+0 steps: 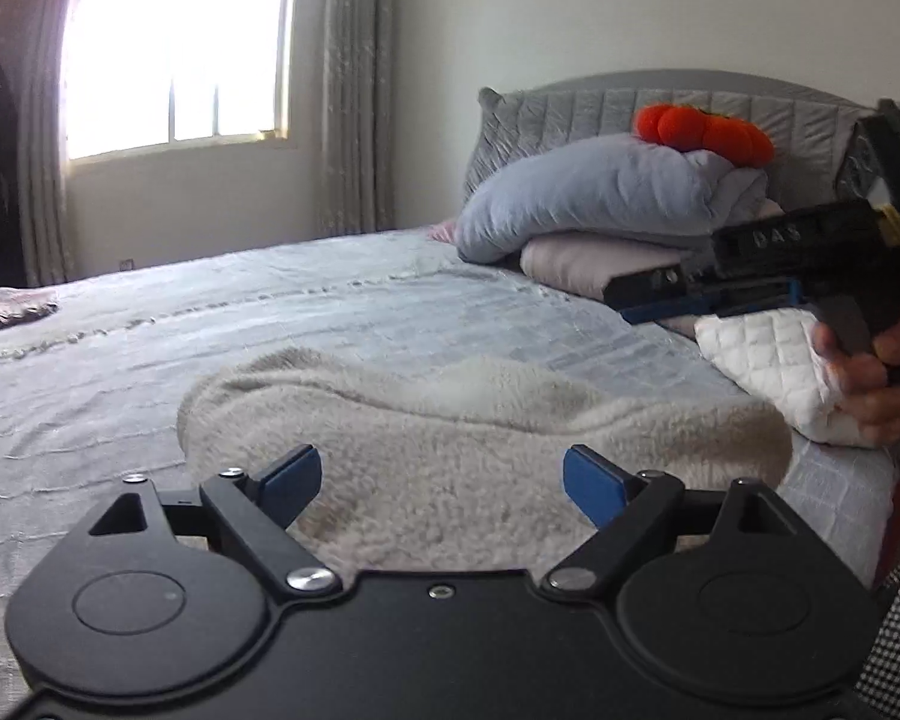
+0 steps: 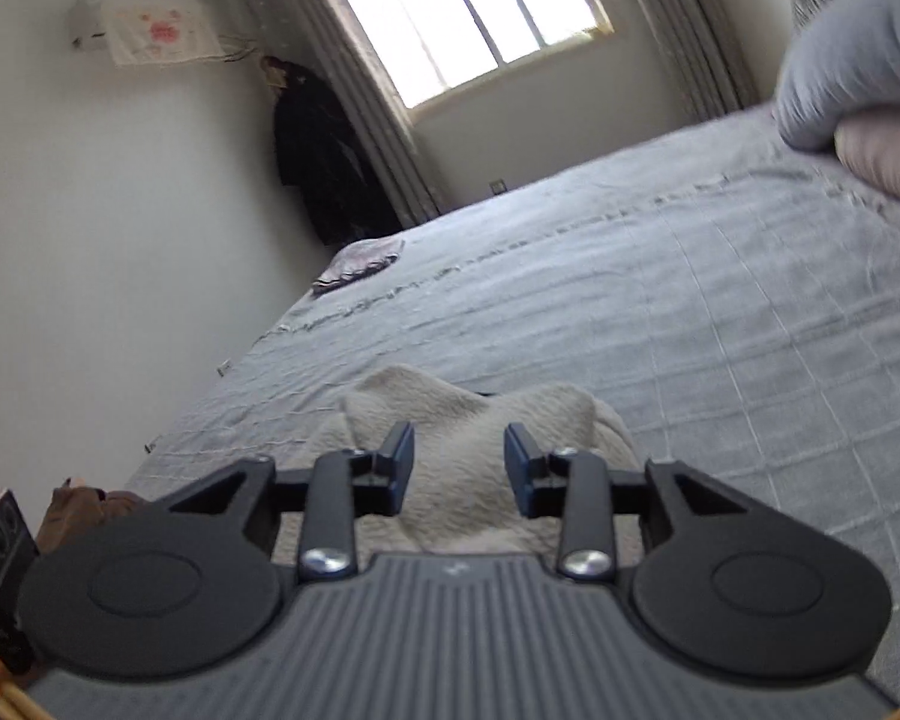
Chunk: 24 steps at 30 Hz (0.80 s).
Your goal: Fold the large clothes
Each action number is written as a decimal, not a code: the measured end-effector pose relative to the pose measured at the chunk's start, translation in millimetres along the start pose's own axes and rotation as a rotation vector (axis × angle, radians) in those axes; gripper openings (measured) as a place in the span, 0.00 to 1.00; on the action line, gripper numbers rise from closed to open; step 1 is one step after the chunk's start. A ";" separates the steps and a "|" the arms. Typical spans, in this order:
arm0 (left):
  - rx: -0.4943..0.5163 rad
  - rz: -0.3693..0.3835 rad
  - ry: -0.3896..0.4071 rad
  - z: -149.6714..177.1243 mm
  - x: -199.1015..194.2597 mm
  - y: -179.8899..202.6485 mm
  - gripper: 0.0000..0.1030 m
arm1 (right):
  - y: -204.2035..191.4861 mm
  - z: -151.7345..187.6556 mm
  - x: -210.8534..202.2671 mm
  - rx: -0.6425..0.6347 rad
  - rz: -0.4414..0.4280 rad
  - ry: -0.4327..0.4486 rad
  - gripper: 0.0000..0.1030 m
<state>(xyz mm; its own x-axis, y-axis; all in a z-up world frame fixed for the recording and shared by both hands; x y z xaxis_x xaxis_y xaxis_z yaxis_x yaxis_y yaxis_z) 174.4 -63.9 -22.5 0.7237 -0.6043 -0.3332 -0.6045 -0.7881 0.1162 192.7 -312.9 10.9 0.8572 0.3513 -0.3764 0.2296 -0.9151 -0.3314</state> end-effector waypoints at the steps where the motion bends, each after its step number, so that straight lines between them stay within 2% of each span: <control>1: -0.024 -0.013 0.014 -2.9 -1.2 -4.8 0.85 | -14.5 -0.9 2.5 -0.039 0.005 0.001 0.32; 4: -0.093 -0.016 -0.029 10.9 5.6 -16.7 0.85 | -33.1 19.3 16.8 -0.121 0.040 -0.025 0.32; 6: -0.076 -0.028 -0.067 34.3 12.1 -18.8 0.86 | -27.1 43.4 30.9 -0.151 0.100 -0.069 0.30; 8: -0.060 -0.020 -0.038 50.0 10.4 -17.5 0.86 | -13.7 72.2 45.3 -0.171 0.162 -0.117 0.28; 11: -0.066 -0.030 0.003 60.0 9.1 -14.2 0.86 | -4.1 101.8 48.0 -0.158 0.162 -0.082 0.28; 14: -0.096 -0.058 0.017 54.3 6.7 -14.7 0.87 | -9.5 98.8 47.2 -0.174 0.187 -0.080 0.28; 17: -0.140 -0.099 0.009 44.8 -4.5 -18.5 0.88 | -17.3 88.7 34.3 -0.152 0.158 -0.088 0.33; 19: -0.184 -0.133 -0.006 40.9 -15.7 -24.3 0.94 | -24.5 81.1 19.4 -0.142 0.131 -0.071 0.55; 20: -0.205 -0.148 -0.005 39.1 -21.4 -27.3 0.94 | -25.2 78.4 12.7 -0.143 0.126 -0.053 0.58; 24: -0.287 -0.181 -0.032 40.5 -37.4 -36.5 0.94 | -31.1 79.4 -6.0 -0.165 0.142 -0.039 0.58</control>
<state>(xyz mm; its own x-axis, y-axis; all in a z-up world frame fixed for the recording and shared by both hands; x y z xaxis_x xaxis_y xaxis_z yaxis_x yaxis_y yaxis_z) 155.9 -7.8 -52.2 0.7973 -0.4512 -0.4009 -0.3456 -0.8858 0.3096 143.8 -270.9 -45.2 0.8687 0.2212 -0.4433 0.1829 -0.9748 -0.1280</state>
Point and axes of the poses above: each gripper's, at about its wrist camera, not at the fingertips, and x roughly the way its jaws point, y to its right, z to its underside, the point moved 9 cm from there along x, roughly the way its jaws point, and after that the axes turned 5 degrees about -x, right-handed, at the moved point
